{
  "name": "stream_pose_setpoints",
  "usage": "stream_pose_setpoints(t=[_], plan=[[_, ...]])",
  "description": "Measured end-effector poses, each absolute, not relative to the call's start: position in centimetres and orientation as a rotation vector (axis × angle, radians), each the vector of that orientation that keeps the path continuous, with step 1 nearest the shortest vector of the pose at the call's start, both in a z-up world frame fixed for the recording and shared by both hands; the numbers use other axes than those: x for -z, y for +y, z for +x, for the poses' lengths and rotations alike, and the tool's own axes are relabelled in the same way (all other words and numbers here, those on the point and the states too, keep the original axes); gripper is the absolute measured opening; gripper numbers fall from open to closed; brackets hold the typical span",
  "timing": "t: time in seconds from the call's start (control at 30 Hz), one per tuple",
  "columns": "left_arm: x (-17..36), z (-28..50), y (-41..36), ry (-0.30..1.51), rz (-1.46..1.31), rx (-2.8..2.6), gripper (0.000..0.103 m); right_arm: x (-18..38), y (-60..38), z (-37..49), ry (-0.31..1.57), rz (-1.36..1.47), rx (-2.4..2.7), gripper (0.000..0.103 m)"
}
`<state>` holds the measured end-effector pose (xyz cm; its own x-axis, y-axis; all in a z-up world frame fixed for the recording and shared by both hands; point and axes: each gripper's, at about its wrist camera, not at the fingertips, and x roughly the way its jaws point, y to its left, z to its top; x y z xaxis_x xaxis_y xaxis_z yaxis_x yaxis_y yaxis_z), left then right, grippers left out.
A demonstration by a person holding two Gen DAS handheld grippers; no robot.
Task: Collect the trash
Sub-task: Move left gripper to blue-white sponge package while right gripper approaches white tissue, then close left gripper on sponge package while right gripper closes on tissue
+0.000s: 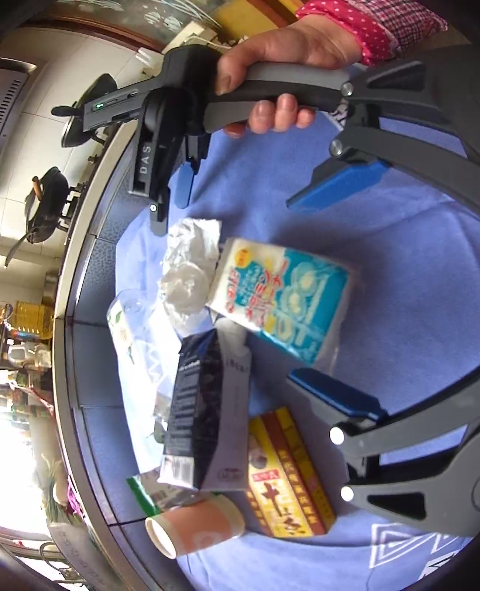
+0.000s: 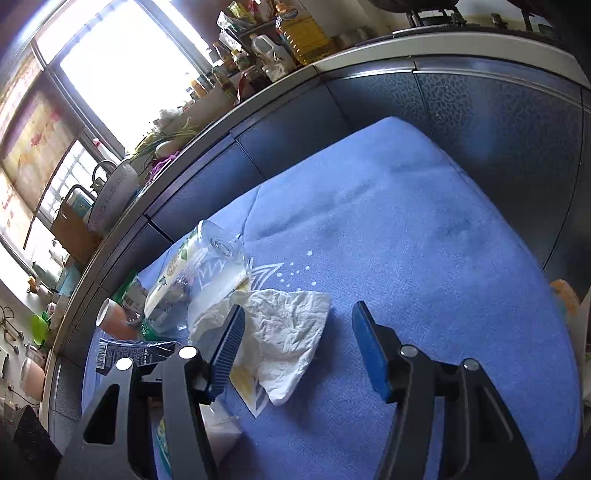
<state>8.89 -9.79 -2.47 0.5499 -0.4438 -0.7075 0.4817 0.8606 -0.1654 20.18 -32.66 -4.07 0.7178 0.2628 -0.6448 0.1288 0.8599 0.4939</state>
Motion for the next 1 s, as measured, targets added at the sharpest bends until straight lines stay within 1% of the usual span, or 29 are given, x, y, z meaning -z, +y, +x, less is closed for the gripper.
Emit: stream_pose_setpoints(t=[0.2, 0.27, 0.3, 0.33, 0.37, 0.4, 0.43, 0.47, 0.53, 0.73, 0.9, 0.93, 0.97, 1.0], plan=[[3.4, 9.5, -11.2, 0.817, 0.105, 0.520, 0.083, 5.1, -28.7, 20.6, 0.802, 0.508, -0.142, 0.062], [3.4, 9.4, -11.3, 0.814, 0.110, 0.511, 0.083, 4.9, -27.1, 20.7, 0.809, 0.446, -0.145, 0.066], [3.4, 9.4, -11.3, 0.810, 0.109, 0.511, 0.081, 4.9, -26.4, 20.8, 0.810, 0.415, -0.144, 0.066], [3.4, 9.4, -11.3, 0.805, 0.113, 0.508, 0.071, 4.9, -25.8, 21.0, 0.814, 0.382, -0.136, 0.066], [3.5, 9.4, -11.3, 0.807, 0.123, 0.506, 0.062, 5.0, -25.4, 21.1, 0.819, 0.355, -0.128, 0.063], [3.6, 9.4, -11.3, 0.806, 0.124, 0.515, 0.060, 5.0, -25.2, 21.2, 0.819, 0.342, -0.131, 0.053], [3.5, 9.5, -11.3, 0.806, 0.119, 0.521, 0.057, 5.0, -25.4, 21.2, 0.824, 0.345, -0.129, 0.021], [3.5, 9.5, -11.2, 0.811, 0.113, 0.525, 0.055, 4.9, -25.8, 21.0, 0.822, 0.372, -0.127, 0.012], [3.2, 9.1, -10.7, 0.817, 0.094, 0.542, 0.054, 4.2, -27.4, 19.5, 0.784, 0.430, -0.114, 0.010], [1.3, 5.8, -8.4, 0.773, 0.037, 0.631, 0.053, 2.0, -31.6, 12.1, 0.678, 0.540, -0.066, 0.009], [0.7, 3.4, -7.1, 0.778, -0.004, 0.682, 0.051, 2.7, -34.2, 5.6, 0.635, 0.635, -0.012, 0.009], [0.6, 3.1, -7.1, 0.784, -0.009, 0.692, 0.048, 2.9, -34.7, 4.6, 0.631, 0.656, -0.002, 0.009], [0.6, 2.9, -7.2, 0.790, -0.012, 0.701, 0.033, 3.2, -35.2, 3.6, 0.628, 0.676, 0.007, 0.009], [0.6, 2.8, -7.4, 0.802, -0.011, 0.713, 0.029, 3.3, -35.4, 2.8, 0.627, 0.688, 0.015, 0.009]])
